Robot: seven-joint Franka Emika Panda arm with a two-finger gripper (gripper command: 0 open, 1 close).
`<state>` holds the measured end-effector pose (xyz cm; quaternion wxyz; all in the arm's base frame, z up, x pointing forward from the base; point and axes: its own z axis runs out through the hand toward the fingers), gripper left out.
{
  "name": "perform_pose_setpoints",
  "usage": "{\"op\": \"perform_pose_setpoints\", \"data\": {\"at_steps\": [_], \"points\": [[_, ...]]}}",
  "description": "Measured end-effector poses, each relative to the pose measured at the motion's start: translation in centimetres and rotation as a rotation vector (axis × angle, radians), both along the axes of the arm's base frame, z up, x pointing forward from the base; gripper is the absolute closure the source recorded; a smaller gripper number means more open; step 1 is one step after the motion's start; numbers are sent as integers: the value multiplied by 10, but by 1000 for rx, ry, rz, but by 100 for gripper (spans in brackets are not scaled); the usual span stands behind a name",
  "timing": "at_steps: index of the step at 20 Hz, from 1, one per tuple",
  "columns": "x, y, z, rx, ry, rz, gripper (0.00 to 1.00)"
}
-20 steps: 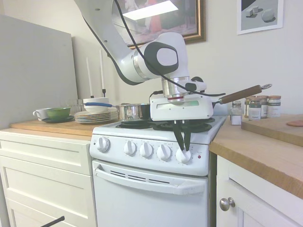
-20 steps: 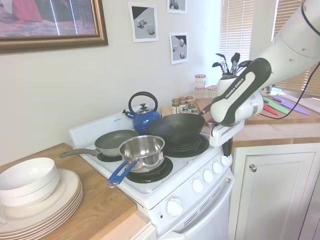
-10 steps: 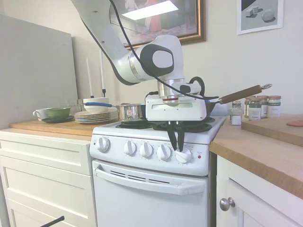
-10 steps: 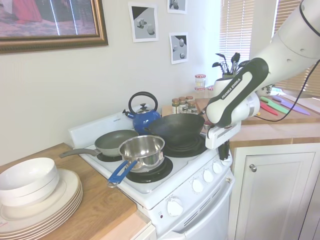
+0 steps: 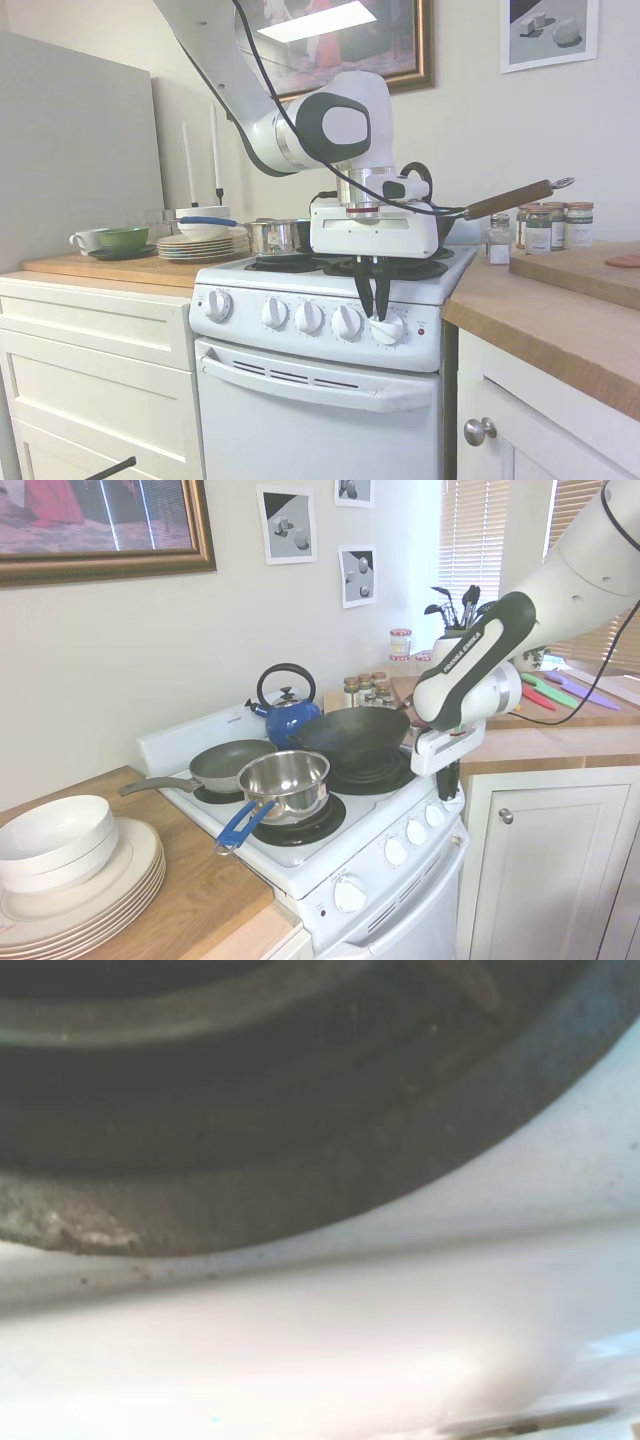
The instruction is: Turn on the stove on the bottom right
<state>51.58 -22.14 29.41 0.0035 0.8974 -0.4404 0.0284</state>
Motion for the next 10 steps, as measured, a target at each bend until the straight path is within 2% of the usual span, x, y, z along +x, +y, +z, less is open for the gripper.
{"op": "perform_pose_setpoints", "data": {"at_steps": [3,10], "points": [[-2,-4,-2,27,-4,-7,100],[-4,0,-29,58,35,-16,100]]}}
